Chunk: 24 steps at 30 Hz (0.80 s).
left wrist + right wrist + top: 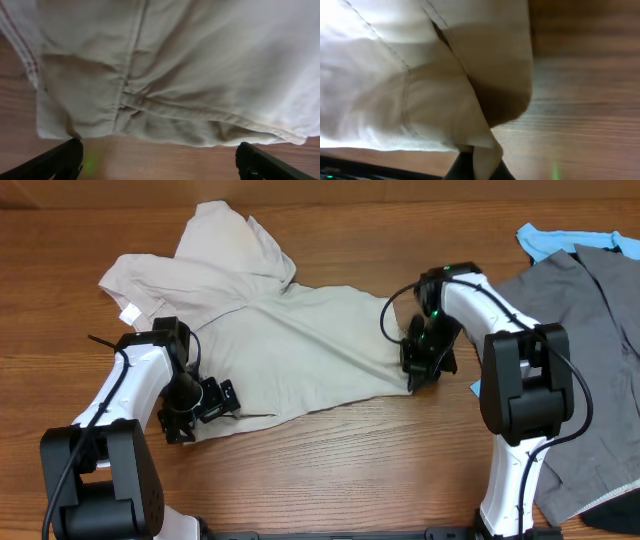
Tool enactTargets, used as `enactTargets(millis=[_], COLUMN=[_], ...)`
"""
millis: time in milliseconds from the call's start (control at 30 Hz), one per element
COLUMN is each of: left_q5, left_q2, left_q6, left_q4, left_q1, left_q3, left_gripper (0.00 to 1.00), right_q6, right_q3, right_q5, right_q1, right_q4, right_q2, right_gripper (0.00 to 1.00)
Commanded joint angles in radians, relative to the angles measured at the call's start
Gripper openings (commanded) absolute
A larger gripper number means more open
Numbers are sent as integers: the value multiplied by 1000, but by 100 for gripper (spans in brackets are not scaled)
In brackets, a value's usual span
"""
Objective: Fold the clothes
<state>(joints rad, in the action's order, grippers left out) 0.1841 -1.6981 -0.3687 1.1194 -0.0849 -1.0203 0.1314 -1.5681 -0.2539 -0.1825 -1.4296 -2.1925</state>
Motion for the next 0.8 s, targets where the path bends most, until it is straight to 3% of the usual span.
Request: enactTargets(millis=[0, 200, 533, 633, 700, 767], left_q5=[-34, -35, -37, -36, -36, -35], left_q2=[-3, -3, -3, -3, -3, -3], left_q6=[-21, -19, -13, -13, -13, -13], left_q4=[7, 34, 51, 47, 44, 39], left_q1=[-2, -2, -1, -1, -1, -1], left_q3=[8, 11, 13, 13, 13, 13], left_gripper=[86, 69, 70, 72, 74, 75], right_q6=[32, 132, 241, 257, 263, 263], right_q3=[129, 397, 674, 676, 671, 664], right_q5=[36, 37, -3, -10, -10, -10], right_q1=[-6, -5, -14, -14, -13, -13], right_q4=[58, 195, 221, 238, 292, 338], right_q2=[118, 352, 746, 818, 828, 828], right_gripper=[4, 4, 5, 19, 52, 62])
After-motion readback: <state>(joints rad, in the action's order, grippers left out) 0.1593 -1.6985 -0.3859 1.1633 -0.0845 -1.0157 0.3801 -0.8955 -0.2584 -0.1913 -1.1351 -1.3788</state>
